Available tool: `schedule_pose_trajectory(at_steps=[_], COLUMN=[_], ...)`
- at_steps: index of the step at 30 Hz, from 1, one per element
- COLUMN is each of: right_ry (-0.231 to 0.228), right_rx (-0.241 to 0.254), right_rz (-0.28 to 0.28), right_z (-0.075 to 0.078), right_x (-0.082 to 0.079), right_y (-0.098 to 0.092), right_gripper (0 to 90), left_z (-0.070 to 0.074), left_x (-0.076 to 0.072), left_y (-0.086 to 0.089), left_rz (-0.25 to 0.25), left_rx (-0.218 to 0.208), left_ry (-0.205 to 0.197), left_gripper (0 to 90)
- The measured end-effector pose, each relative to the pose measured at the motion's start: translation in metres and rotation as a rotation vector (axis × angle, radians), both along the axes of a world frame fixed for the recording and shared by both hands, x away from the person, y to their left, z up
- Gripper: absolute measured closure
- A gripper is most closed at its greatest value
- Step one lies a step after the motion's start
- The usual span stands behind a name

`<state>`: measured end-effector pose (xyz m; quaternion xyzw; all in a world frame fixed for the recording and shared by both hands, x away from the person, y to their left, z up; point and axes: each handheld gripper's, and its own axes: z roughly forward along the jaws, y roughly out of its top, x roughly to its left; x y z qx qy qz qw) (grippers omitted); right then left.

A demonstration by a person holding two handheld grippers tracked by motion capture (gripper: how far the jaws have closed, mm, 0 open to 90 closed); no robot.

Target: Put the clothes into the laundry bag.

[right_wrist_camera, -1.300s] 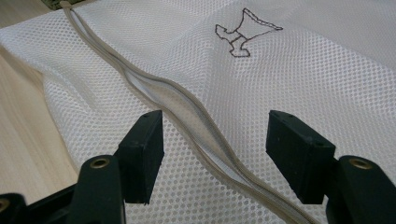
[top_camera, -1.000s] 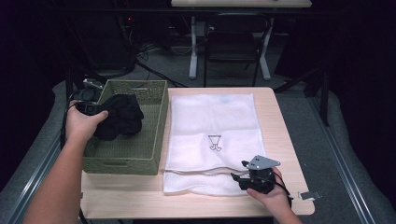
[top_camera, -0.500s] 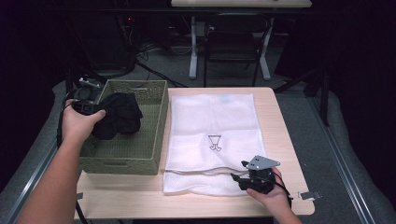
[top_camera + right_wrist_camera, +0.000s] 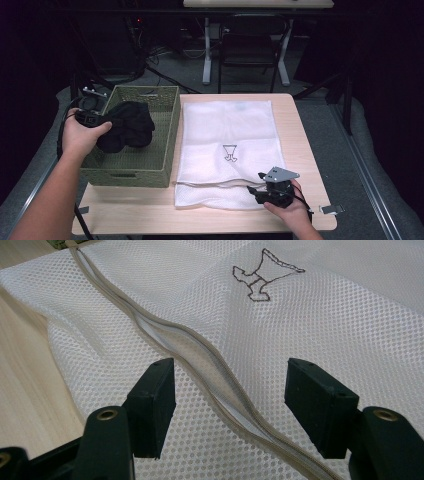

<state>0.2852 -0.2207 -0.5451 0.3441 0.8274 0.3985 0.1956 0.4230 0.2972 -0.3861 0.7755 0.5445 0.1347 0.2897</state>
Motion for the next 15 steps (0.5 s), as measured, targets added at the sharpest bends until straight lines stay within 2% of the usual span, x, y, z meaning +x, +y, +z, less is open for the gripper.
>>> schedule_pose_trajectory(at_steps=[15], right_ry=[0.001], right_rx=[-0.002], right_rz=[0.001], right_z=[0.000], right_x=[0.000], right_y=[0.000], right_gripper=[37.1], left_z=[0.002], left_x=[-0.017], left_y=[-0.016], left_rz=[-0.126], left_rx=[0.014], left_ry=[-0.011], left_gripper=[69.4])
